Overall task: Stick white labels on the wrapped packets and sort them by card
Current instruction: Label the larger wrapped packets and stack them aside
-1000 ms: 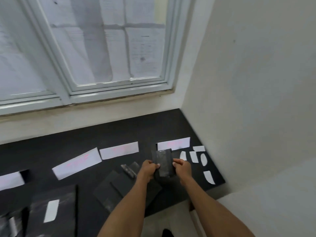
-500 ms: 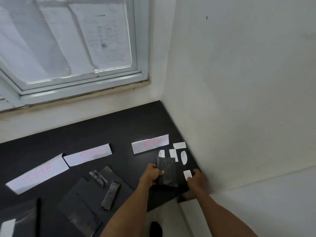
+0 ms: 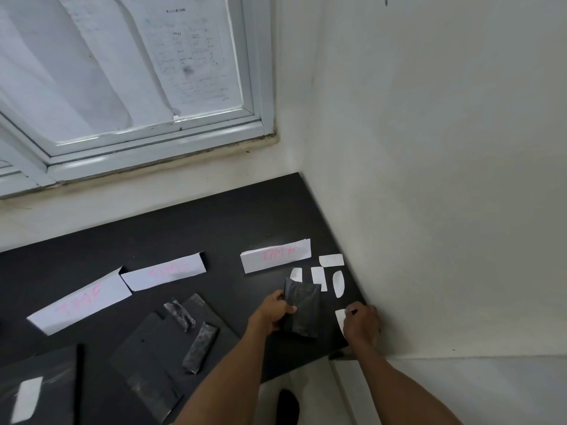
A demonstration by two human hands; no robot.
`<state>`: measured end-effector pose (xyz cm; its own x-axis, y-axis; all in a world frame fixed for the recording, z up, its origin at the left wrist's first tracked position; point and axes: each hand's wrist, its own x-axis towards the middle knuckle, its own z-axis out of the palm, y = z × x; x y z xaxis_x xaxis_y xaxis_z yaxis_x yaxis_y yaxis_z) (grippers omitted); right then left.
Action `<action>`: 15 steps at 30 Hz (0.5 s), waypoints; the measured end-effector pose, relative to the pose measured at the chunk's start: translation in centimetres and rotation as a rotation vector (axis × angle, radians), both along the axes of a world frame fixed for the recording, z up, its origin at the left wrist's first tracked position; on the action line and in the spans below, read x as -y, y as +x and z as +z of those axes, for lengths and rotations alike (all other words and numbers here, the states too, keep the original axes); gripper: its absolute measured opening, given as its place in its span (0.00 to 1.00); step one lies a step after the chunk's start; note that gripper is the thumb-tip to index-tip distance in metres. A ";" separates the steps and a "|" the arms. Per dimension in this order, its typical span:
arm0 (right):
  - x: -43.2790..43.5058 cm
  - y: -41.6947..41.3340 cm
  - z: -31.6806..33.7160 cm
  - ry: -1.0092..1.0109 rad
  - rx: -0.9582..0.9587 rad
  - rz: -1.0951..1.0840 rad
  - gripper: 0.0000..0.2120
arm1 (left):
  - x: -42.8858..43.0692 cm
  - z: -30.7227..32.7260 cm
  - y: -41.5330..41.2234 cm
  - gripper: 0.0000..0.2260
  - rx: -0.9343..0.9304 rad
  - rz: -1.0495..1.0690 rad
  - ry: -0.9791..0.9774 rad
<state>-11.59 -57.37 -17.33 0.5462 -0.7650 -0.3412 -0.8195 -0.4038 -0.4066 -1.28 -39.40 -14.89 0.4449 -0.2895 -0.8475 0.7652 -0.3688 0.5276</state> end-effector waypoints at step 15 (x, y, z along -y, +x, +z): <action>-8.6 7.1 9.0 0.320 0.539 0.204 0.03 | -4.3 5.1 0.2 0.12 0.073 0.399 -0.232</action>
